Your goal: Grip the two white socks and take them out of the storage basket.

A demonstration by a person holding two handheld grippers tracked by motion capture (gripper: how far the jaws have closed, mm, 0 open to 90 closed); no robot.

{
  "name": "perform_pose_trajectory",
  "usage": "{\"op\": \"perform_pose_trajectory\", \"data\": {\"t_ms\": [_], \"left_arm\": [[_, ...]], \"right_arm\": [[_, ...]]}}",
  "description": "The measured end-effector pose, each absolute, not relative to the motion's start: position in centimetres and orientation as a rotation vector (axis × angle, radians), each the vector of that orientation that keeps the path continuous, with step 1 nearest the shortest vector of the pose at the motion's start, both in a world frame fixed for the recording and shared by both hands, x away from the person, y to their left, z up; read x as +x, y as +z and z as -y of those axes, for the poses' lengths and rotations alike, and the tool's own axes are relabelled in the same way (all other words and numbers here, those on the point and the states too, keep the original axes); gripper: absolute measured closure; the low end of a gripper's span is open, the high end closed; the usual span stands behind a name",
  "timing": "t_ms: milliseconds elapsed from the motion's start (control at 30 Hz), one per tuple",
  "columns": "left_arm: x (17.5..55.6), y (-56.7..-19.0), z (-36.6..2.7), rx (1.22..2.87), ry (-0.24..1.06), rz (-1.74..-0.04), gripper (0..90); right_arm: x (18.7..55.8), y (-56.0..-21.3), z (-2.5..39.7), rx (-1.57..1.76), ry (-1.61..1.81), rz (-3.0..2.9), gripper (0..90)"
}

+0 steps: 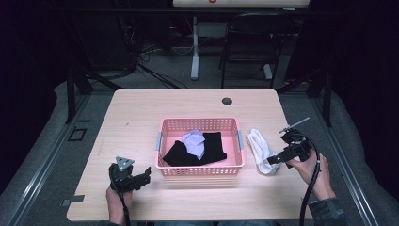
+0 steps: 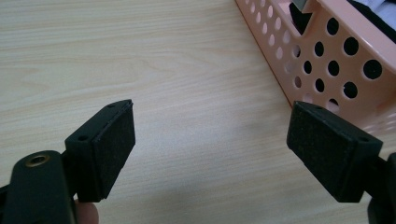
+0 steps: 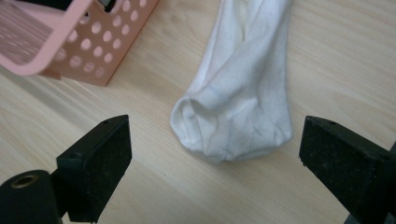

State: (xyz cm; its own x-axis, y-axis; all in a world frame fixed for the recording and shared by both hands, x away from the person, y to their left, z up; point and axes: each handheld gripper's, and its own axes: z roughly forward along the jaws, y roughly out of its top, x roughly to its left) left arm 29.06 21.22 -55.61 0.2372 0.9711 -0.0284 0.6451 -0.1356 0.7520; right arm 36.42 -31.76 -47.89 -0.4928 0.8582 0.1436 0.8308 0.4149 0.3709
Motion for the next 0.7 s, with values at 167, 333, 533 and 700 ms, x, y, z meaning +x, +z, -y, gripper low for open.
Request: {"op": "perform_pose_trajectory", "data": {"t_ms": [167,333,533,700], "left_arm": [[29.1,-55.6,-21.2,1.861,0.64,-1.48,15.4],[29.1,-55.6,-21.2,1.865,0.641,-1.48,15.5],[29.1,-55.6,-21.1,1.863,0.646,-1.474,15.4],[29.1,-55.6,-21.2,1.864,0.648,-1.475,15.4]], "right_arm": [[35.1,-49.4,32.4,1.567,0.624,-2.573,8.1],[34.2,-51.1,32.9,1.589,0.622,-2.573,7.6],[33.9,-51.9,33.3,1.603,0.604,-2.577,7.6],[33.7,-52.4,33.5,1.633,0.647,-2.532,7.7]]}}
